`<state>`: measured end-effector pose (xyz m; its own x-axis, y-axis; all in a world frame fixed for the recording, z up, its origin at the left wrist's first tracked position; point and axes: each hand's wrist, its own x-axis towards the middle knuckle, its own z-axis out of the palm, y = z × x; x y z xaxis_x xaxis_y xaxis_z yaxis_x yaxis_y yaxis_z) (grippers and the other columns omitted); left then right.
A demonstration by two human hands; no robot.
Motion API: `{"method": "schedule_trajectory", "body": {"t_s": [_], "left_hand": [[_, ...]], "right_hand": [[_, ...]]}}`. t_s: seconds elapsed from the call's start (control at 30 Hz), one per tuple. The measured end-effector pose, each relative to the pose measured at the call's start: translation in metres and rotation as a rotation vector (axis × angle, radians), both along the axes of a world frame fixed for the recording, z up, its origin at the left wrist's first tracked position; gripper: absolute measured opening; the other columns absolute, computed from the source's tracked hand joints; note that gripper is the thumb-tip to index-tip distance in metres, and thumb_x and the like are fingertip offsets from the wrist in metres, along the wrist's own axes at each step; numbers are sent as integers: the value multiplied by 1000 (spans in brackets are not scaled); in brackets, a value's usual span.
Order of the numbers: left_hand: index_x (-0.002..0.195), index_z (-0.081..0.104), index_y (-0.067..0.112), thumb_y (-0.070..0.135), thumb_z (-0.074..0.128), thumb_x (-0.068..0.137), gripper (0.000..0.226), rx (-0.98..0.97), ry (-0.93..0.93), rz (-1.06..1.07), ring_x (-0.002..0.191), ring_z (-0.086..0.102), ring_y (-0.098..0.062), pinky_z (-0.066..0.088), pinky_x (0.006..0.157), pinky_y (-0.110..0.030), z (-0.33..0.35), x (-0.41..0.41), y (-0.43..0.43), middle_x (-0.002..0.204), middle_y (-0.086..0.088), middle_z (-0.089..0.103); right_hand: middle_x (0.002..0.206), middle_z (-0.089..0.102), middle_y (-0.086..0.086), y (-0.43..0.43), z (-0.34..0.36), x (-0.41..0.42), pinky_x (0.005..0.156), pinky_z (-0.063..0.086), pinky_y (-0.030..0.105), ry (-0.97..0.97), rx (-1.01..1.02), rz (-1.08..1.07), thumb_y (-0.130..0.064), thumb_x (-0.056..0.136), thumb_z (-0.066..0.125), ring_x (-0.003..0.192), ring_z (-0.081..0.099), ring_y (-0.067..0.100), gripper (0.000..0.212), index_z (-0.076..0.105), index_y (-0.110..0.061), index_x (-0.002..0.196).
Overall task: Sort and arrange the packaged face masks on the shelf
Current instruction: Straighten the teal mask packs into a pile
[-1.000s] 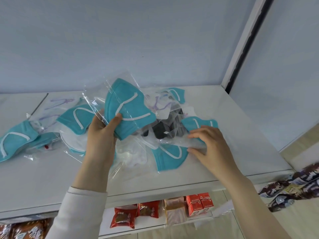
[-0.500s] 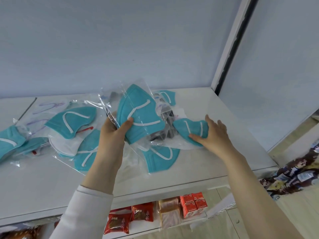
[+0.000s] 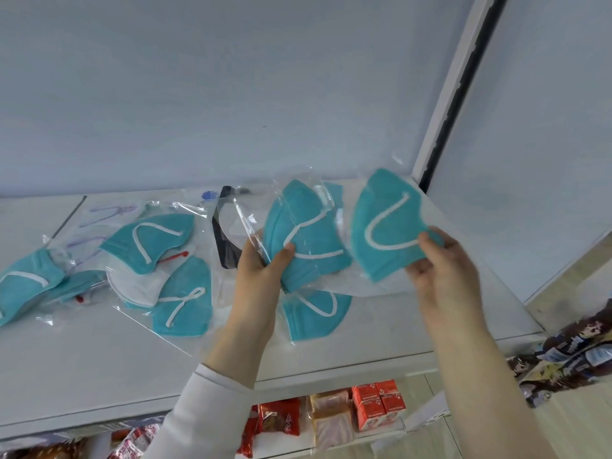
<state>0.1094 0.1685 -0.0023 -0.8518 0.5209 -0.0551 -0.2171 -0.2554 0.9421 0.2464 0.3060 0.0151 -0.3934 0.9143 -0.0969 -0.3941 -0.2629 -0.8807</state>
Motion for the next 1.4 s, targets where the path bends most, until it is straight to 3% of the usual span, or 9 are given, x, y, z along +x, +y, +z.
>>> {"method": "schedule_trajectory", "body": {"t_s": [0.17,0.27,0.4,0.53,0.63,0.87,1.13,1.3,1.4], "left_hand": [[113,57,16,12,55,90,23,115,-79,-74,89,70,-16,57,70,-27,8,13,0,102,-1,71],[116,57,20,32,58,82,37,103,-63,-80,91,70,-14,57,68,-26,11,15,-5,104,1,70],[121,54,12,18,59,88,33,67,-19,53,92,70,-20,58,73,-32,12,4,-16,106,-5,70],[113,57,18,14,57,92,22,88,-5,239,87,70,-13,56,76,-31,14,-24,-41,96,5,71],[115,56,16,13,56,92,23,107,-13,290,83,70,-11,57,77,-31,13,-34,-52,93,6,70],[118,56,16,14,57,93,26,112,-54,276,90,69,-13,55,82,-33,8,-27,-51,100,5,70],[119,55,17,16,57,93,26,97,-40,271,93,67,-12,54,83,-29,12,-21,-53,102,6,68],[116,55,21,17,58,92,24,105,-52,258,94,68,-13,54,86,-33,12,-18,-58,102,6,68],[118,57,18,16,58,91,27,52,-36,141,97,68,-21,55,82,-36,10,-12,-56,105,0,70]], "right_hand": [[103,67,8,-24,-19,-28,90,51,33,-310,57,101,-20,85,65,98,64,19,18,62,-10,99],[100,69,7,-37,-21,-36,81,54,29,-292,91,173,-17,84,66,95,65,20,18,63,-7,98],[93,67,-2,-53,-19,-38,69,53,20,-315,255,263,-21,77,73,86,66,12,23,60,-16,95],[104,54,-19,-52,-36,-12,77,43,7,-761,1072,491,-45,66,74,88,51,-3,49,61,-29,110],[112,54,-13,-55,-58,3,90,45,22,-931,1474,497,-72,69,49,103,41,4,70,65,-22,116],[105,52,-12,-48,-76,27,76,51,28,-696,1722,364,-54,71,58,98,50,10,40,60,-23,96],[88,68,-1,-42,-53,43,71,54,25,-456,1618,209,-21,81,62,84,62,7,14,63,-17,95],[92,67,-4,-40,-22,65,82,50,24,-216,1246,-30,-18,83,64,90,63,13,9,64,-14,91],[100,70,-8,-38,-6,57,85,50,33,-126,1404,-31,-12,81,68,98,63,22,7,64,-17,83]]}}
